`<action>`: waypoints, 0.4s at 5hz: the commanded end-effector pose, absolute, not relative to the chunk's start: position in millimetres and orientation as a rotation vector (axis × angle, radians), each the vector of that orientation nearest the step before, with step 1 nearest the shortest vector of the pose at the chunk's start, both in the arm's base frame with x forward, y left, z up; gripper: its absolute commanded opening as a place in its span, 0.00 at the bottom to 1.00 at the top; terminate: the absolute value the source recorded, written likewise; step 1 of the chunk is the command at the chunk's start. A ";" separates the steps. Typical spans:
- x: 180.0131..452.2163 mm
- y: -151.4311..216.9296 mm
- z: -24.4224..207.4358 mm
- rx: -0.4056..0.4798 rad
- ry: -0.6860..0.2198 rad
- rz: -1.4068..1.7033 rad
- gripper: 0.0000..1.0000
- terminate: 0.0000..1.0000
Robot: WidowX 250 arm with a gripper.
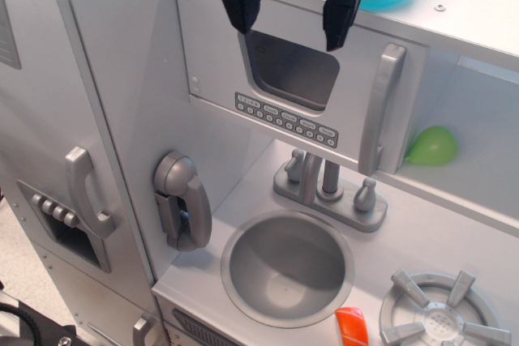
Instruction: Open microwave
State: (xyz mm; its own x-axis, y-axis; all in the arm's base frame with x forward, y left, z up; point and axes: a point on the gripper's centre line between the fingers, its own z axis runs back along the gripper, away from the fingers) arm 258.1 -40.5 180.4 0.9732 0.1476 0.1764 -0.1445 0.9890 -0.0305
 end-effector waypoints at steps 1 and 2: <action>258.1 -40.5 180.4 -0.018 -0.179 0.147 1.00 0.00; 270.7 -59.3 159.5 -0.026 -0.232 0.114 1.00 0.00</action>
State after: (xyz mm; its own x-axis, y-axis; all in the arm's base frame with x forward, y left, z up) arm 268.0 -59.5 148.7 0.9732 0.1181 0.1974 -0.1144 0.9930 -0.0300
